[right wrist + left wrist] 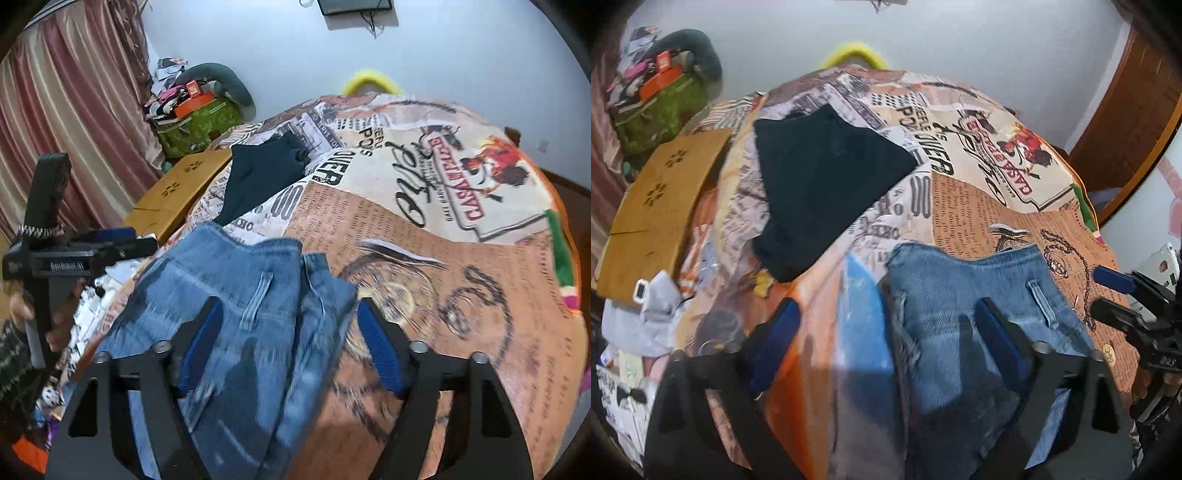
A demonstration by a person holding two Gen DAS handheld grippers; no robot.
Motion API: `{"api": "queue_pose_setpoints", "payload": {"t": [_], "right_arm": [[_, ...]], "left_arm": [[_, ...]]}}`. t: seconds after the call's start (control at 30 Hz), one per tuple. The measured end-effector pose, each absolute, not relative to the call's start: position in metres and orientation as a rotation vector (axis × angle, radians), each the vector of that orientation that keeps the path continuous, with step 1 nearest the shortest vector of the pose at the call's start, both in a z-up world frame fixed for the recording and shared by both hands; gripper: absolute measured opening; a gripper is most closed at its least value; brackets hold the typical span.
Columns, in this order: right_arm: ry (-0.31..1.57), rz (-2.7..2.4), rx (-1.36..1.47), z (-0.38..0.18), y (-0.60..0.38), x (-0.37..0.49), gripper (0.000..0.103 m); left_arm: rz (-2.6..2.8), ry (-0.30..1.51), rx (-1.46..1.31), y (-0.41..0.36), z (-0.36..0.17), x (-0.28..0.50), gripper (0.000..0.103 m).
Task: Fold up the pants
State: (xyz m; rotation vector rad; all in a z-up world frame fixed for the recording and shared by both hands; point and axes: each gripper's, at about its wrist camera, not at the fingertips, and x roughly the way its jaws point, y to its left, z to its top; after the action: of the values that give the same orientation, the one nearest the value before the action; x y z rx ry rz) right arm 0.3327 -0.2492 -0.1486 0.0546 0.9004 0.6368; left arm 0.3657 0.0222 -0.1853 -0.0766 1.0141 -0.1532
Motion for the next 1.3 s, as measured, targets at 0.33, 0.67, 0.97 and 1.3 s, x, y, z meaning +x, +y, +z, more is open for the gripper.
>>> {"api": "queue_pose_setpoints", "payload": {"t": [0.33, 0.67, 0.97, 1.3], "right_arm": [[1.056, 0.735, 0.152, -0.192, -0.219, 0.381, 0.013], [1.029, 0.714, -0.003, -0.202, -0.213, 0.378, 0.01], [0.961, 0.653, -0.074, -0.162, -0.223, 0.36, 0.017], [0.87, 0.732, -0.081, -0.123, -0.216, 0.308, 0.049]], "left_arm": [[-0.274, 1.111, -0.129, 0.002, -0.226, 0.402, 0.037], [-0.124, 1.084, 0.007, 0.013, -0.247, 0.413, 0.022], [-0.13, 0.976, 0.108, 0.009, -0.199, 0.378, 0.022], [-0.207, 0.928, 0.099, -0.016, -0.163, 0.339, 0.057]]}}
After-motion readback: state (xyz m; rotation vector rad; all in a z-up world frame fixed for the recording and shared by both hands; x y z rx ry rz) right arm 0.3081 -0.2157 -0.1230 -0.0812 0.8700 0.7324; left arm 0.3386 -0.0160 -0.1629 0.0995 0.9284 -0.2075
